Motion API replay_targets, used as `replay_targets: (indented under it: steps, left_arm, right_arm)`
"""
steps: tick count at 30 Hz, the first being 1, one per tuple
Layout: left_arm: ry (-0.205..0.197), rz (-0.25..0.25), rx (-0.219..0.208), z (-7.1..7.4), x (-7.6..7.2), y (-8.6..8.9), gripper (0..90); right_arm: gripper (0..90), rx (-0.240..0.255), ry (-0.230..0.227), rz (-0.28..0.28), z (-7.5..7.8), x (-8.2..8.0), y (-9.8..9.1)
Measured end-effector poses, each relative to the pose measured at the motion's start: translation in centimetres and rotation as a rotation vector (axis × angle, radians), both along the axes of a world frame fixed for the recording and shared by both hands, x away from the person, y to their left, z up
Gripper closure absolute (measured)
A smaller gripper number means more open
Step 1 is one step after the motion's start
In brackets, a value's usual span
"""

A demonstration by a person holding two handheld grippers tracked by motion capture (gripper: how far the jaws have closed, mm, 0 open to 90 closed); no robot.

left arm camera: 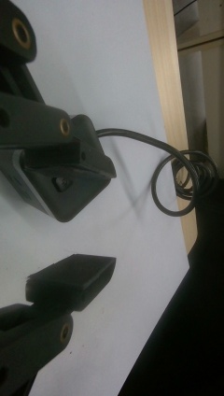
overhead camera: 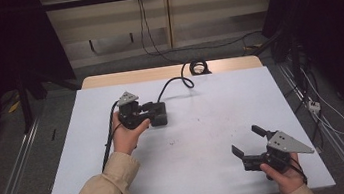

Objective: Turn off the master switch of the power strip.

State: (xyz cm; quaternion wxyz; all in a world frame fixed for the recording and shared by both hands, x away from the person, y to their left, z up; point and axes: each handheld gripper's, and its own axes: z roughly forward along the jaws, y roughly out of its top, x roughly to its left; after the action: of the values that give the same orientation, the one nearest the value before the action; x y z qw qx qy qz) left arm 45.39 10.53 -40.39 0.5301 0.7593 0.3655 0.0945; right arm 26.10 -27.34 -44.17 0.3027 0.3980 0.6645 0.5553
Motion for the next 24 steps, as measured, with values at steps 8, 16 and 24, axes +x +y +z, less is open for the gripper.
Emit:
replay_targets:
  steps: [8,16,24]
  left_arm:
    - [-0.012,-0.017,0.015,0.2,-0.25,0.03,40.8]
    - [-0.002,-0.025,0.044,0.22,-0.47,0.28,28.0]
    - [0.007,-0.047,0.046,0.19,-0.75,0.97,16.8]
  right_arm:
    - [2.9,0.003,0.0,0.0,0.02,-0.05,-0.01]
    - [2.9,0.005,-0.001,-0.001,0.11,-0.05,0.01]
    - [2.9,0.01,0.003,0.007,0.08,0.16,0.29]
